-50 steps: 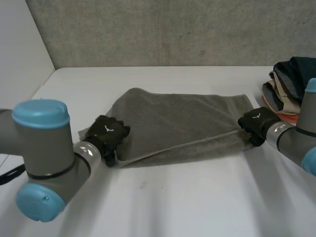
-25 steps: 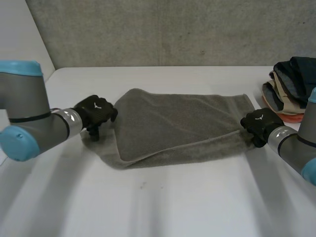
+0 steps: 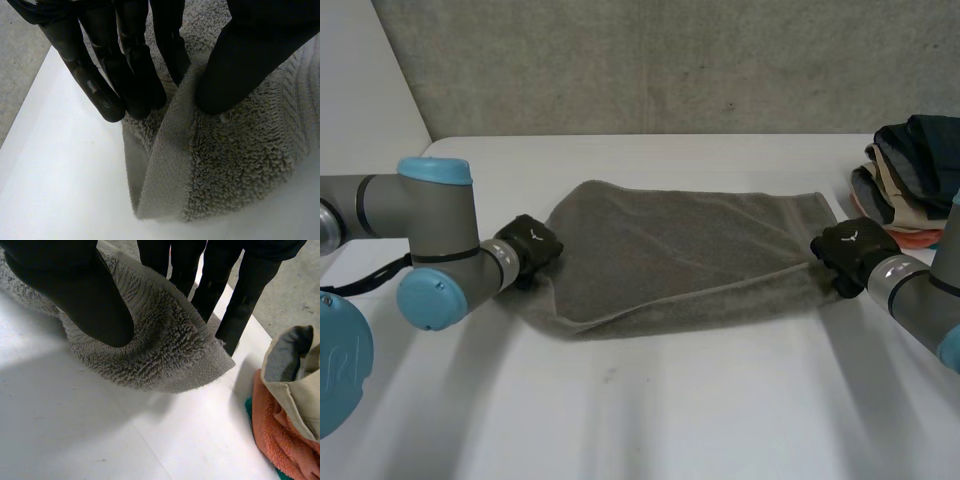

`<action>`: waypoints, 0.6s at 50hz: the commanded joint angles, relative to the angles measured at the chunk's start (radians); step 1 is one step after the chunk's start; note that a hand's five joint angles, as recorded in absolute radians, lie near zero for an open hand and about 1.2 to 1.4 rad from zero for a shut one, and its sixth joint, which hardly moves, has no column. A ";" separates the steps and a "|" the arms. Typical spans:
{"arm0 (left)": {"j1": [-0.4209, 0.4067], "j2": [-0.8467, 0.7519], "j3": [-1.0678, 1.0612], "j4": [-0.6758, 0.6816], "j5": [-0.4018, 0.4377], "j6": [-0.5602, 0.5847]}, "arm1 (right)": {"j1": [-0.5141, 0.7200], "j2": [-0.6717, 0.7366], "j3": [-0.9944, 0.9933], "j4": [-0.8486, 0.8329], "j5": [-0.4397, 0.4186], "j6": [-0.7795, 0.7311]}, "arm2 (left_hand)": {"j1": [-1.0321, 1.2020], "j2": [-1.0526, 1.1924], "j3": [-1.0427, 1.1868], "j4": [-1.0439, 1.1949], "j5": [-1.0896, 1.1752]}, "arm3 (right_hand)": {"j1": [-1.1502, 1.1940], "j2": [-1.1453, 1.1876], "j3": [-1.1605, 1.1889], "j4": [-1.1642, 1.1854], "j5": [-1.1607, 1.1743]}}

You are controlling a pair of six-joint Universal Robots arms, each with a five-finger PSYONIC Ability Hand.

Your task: Fold the laundry.

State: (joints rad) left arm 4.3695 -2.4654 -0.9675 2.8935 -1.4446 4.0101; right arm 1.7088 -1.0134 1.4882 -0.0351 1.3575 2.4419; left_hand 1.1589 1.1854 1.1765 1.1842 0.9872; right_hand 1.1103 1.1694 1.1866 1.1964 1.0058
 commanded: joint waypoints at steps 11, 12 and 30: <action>0.146 0.416 -0.377 0.018 -0.057 -0.071 | -0.029 -0.119 -0.005 0.206 -0.067 -0.043 | 0.237 0.211 0.220 0.212 0.235 | 0.286 0.227 0.210 0.200 0.216; 0.177 0.468 -0.451 0.009 -0.050 -0.062 | -0.038 -0.134 -0.002 0.293 -0.093 -0.108 | 0.237 0.211 0.220 0.212 0.235 | 0.286 0.227 0.210 0.200 0.216; 0.199 0.475 -0.360 -0.136 -0.034 -0.046 | -0.022 -0.077 -0.162 0.681 -0.068 -0.451 | 0.237 0.211 0.220 0.212 0.235 | 0.286 0.227 0.210 0.200 0.216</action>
State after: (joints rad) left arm 4.6413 -1.8906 -1.5960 2.6924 -1.4401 4.1426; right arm 1.6300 -1.1571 1.4909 0.7845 1.2522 1.8132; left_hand 1.1589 1.1961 1.1898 1.1943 0.9878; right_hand 1.1261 1.1694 1.1914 1.1976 1.0131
